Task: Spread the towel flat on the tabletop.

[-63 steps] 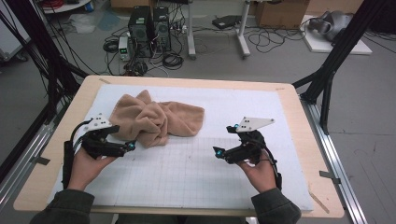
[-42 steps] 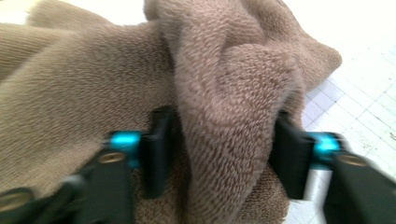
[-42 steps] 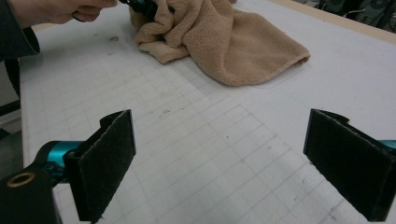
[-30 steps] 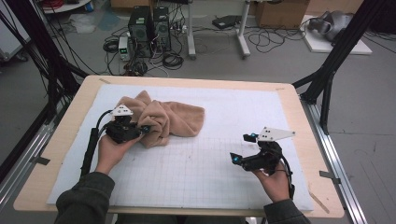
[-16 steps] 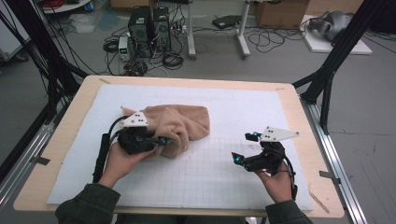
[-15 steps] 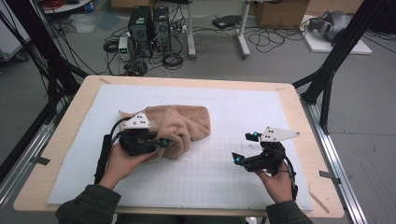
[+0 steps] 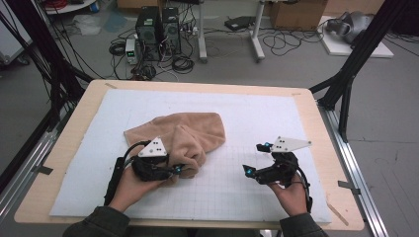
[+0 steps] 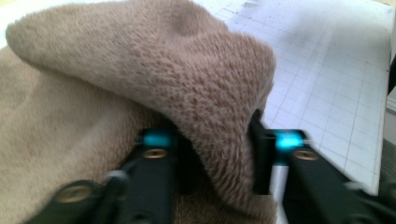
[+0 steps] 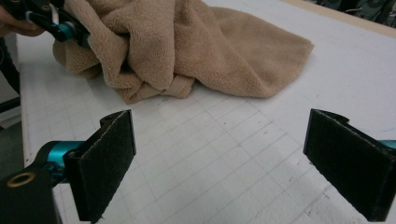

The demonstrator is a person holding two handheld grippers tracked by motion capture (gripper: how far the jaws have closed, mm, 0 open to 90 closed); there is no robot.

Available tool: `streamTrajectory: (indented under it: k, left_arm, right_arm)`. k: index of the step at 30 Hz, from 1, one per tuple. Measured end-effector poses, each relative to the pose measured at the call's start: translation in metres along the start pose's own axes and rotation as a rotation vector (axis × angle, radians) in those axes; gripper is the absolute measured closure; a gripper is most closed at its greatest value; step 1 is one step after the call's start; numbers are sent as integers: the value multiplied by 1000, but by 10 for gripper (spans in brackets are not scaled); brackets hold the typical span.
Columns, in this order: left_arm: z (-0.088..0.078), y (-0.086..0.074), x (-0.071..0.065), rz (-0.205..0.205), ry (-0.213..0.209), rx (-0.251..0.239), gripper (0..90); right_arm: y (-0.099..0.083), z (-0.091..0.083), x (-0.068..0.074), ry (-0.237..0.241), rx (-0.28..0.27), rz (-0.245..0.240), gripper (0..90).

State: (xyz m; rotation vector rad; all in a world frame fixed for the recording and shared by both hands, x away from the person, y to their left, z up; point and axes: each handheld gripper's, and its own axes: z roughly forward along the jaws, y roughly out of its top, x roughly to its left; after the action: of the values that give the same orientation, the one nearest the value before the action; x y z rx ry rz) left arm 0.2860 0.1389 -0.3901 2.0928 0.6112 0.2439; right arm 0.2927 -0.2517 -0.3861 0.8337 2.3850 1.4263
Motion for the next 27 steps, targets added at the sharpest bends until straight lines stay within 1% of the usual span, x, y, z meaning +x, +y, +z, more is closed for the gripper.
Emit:
streamTrajectory:
  k: [1,2,3,7,9,11,15,18,19,20,21,22,23,24,25,26,27]
  left_arm:
    - [-2,-1,-1,3,3,-3,576]
    - [-5,-2,-1,7,-1,-8,508]
    - [-8,-2,-1,11,-4,-12,508]
    - [-20,-4,2,3,-14,-36,445]
    - [-24,-4,5,6,-15,-36,422]
    - [-26,-4,6,-2,-20,-45,399]
    - [-20,-1,8,-7,-28,-52,373]
    - [-11,1,9,-4,-25,-55,373]
    - [-8,1,10,0,-19,-51,375]
    - [-4,1,11,0,-23,-47,378]
    - [-1,1,12,-4,-25,-45,395]
    - [1,0,12,1,-27,-38,527]
    - [4,-1,13,5,-46,-28,527]
    - [7,-2,15,9,-74,-15,696]
    - [10,-2,15,11,-71,6,756]
    - [12,-3,14,18,-76,17,798]
    - [12,-4,13,15,-88,21,812]
  right_arm:
    - [0,2,0,2,4,-1,83]
    - [1,4,0,6,12,3,83]
    - [1,4,0,6,12,3,83]
    - [5,8,2,11,14,-13,83]
    - [6,10,2,15,15,-19,83]
    - [8,12,3,20,21,-16,83]
    - [10,17,2,26,25,-20,83]
    - [11,21,2,28,33,-21,84]
    - [11,22,2,30,35,-18,84]
    - [11,23,2,31,37,-21,84]
    - [12,24,1,32,39,-21,84]
    - [15,29,0,33,44,-25,84]
    - [15,29,0,33,44,-25,84]
    - [16,32,-1,35,43,-26,85]
    - [18,36,-1,40,42,-26,90]
    - [20,41,-2,49,45,-26,107]
    - [21,46,-2,55,49,-39,136]
